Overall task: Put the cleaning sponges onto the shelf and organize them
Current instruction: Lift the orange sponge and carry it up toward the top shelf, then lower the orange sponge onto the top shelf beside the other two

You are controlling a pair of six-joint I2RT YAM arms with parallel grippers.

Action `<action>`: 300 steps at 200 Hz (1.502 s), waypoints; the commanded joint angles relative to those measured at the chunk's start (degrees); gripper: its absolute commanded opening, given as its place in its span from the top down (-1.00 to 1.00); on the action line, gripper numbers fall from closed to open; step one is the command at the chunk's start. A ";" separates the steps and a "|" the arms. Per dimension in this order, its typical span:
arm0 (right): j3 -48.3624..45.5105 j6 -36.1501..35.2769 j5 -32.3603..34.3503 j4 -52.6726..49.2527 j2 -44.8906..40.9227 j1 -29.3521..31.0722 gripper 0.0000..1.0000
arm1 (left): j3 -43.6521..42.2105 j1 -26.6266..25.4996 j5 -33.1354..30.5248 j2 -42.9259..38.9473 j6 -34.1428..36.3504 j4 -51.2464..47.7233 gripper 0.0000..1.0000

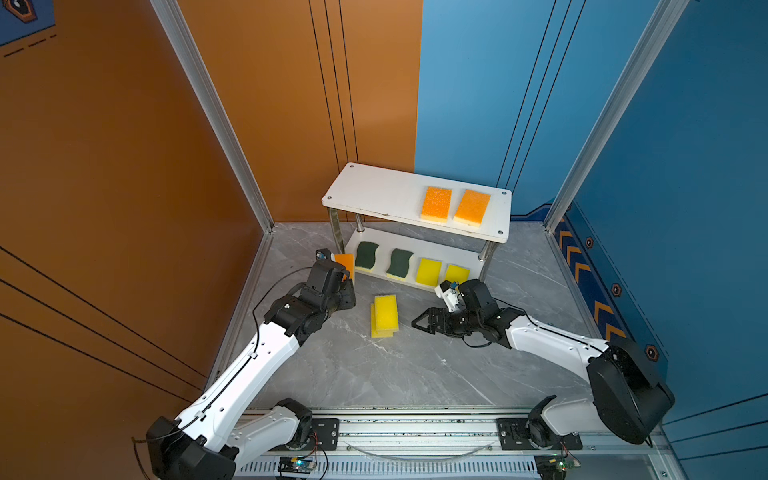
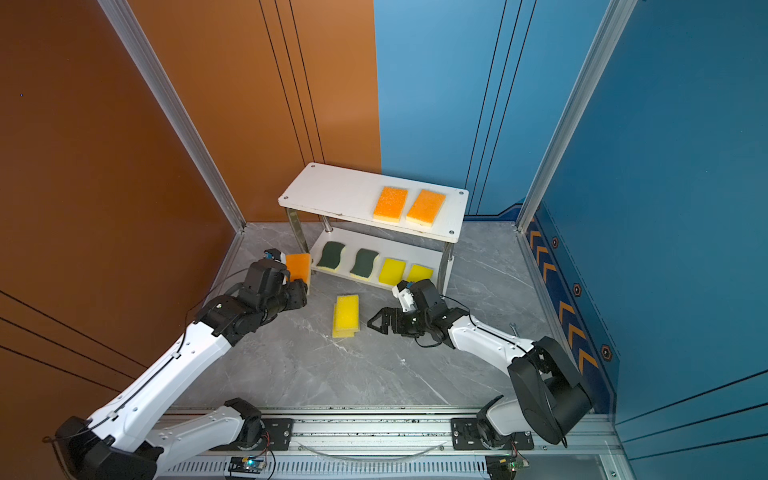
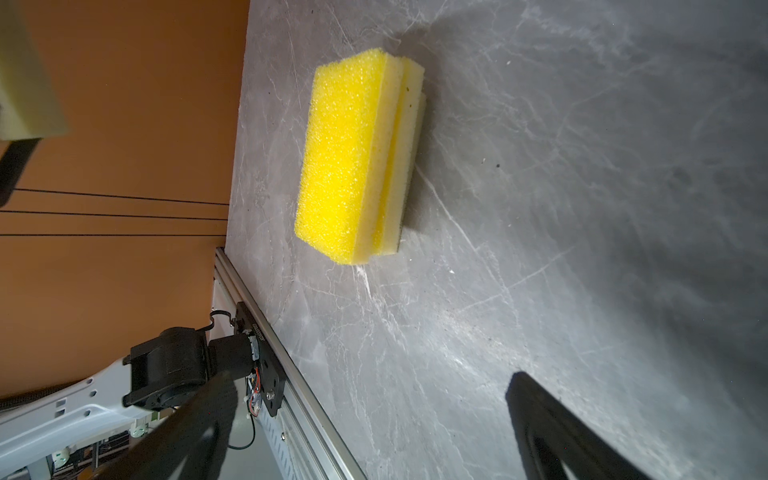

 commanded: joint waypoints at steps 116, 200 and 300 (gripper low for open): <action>0.94 -0.13 -1.20 1.94 1.46 0.04 -1.00 | 20.63 -4.52 2.17 2.67 8.62 -4.32 -0.19; 0.46 0.19 -1.20 3.04 2.00 0.55 -1.00 | 41.23 -6.96 2.87 18.01 12.01 -7.46 -0.16; -0.17 0.56 -1.03 3.92 2.43 0.85 -0.99 | 61.98 -9.38 -1.51 35.35 14.99 -12.77 -0.13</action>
